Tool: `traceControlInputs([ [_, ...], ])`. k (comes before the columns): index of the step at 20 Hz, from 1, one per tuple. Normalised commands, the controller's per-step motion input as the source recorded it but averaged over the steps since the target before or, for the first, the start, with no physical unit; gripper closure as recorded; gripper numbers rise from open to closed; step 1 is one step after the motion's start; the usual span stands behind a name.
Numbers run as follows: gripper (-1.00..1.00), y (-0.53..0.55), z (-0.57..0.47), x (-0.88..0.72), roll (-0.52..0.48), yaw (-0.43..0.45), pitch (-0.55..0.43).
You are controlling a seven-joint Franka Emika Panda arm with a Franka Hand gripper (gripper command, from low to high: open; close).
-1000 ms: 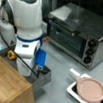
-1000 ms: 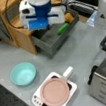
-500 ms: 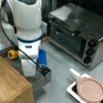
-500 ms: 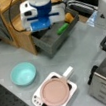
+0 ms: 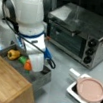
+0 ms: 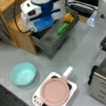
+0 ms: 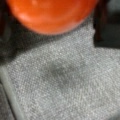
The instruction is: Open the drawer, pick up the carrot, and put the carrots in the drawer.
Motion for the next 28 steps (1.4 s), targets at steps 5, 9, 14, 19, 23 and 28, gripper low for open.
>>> traceControlInputs([
  [5,1.00,0.15,-0.15,0.02,0.162,0.407,-0.075],
  [9,1.00,0.00,-0.21,0.05,0.177,0.249,-0.100],
  [14,1.00,-0.07,-0.17,0.00,0.221,0.172,-0.099],
  [19,1.00,-0.12,-0.06,-0.07,0.199,0.136,-0.093],
  [23,1.00,-0.03,-0.03,-0.11,0.200,0.125,-0.123],
  [28,1.00,0.02,-0.03,-0.16,0.209,0.102,-0.129],
])
